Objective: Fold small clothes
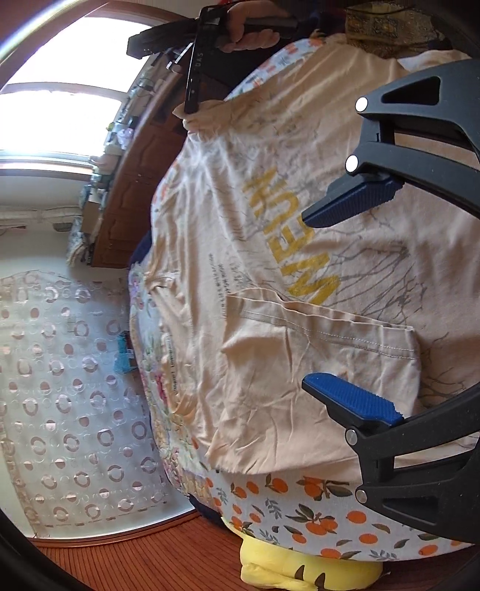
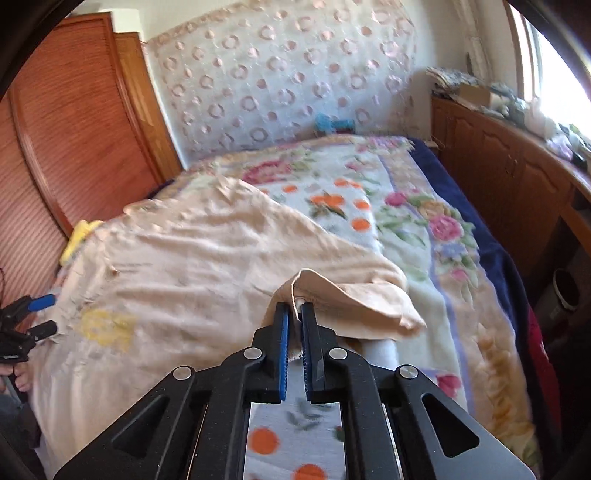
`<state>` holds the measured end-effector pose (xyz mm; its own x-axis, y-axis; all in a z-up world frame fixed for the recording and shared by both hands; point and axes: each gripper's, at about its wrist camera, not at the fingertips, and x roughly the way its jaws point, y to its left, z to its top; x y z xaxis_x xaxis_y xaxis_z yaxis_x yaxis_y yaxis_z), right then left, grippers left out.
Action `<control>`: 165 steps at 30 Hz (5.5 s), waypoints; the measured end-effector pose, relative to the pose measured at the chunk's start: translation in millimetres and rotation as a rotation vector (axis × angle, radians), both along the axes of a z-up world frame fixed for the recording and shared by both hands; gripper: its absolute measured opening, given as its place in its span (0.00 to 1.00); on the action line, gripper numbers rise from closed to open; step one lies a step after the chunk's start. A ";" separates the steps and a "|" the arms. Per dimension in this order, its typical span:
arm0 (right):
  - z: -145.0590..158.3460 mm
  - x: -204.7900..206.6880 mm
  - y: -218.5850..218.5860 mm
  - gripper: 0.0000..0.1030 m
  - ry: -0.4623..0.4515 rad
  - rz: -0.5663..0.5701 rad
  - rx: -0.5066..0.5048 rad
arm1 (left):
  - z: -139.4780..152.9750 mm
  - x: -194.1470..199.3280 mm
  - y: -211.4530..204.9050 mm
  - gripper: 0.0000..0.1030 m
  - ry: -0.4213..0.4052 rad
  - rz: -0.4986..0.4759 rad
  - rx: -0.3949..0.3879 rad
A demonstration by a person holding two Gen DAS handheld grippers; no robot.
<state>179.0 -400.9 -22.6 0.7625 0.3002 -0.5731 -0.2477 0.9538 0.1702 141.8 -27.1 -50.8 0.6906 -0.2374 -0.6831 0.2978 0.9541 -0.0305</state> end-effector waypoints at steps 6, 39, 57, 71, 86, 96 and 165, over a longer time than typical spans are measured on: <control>18.1 -39.3 58.8 0.06 -0.043 0.207 -0.041 | 10.8 -13.7 -4.9 0.79 -0.033 -0.011 -0.019; 16.7 40.8 88.3 0.02 0.045 0.144 -0.129 | 6.2 -34.3 8.2 0.79 -0.045 0.023 -0.097; 35.1 86.7 201.6 0.33 0.006 0.268 -0.193 | -5.5 -37.3 39.6 0.79 -0.018 0.080 -0.119; -19.0 -14.1 163.0 0.33 0.055 0.260 -0.223 | -15.3 -26.5 39.3 0.79 0.007 0.090 -0.107; -37.9 -32.5 162.8 0.08 0.038 0.262 -0.305 | -39.1 -17.6 24.8 0.79 0.084 0.075 -0.085; -35.3 -51.6 151.2 0.11 0.038 0.287 -0.273 | -47.1 -11.9 17.9 0.80 0.121 0.085 -0.036; -24.1 197.8 166.6 0.68 0.136 0.186 -0.268 | -42.3 196.2 135.3 0.58 0.169 0.138 -0.034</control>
<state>376.7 -234.3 -46.7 0.6202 0.2514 -0.7430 -0.4132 0.9099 -0.0371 338.1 108.3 -93.1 0.5944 -0.1730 -0.7854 0.1519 0.9832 -0.1016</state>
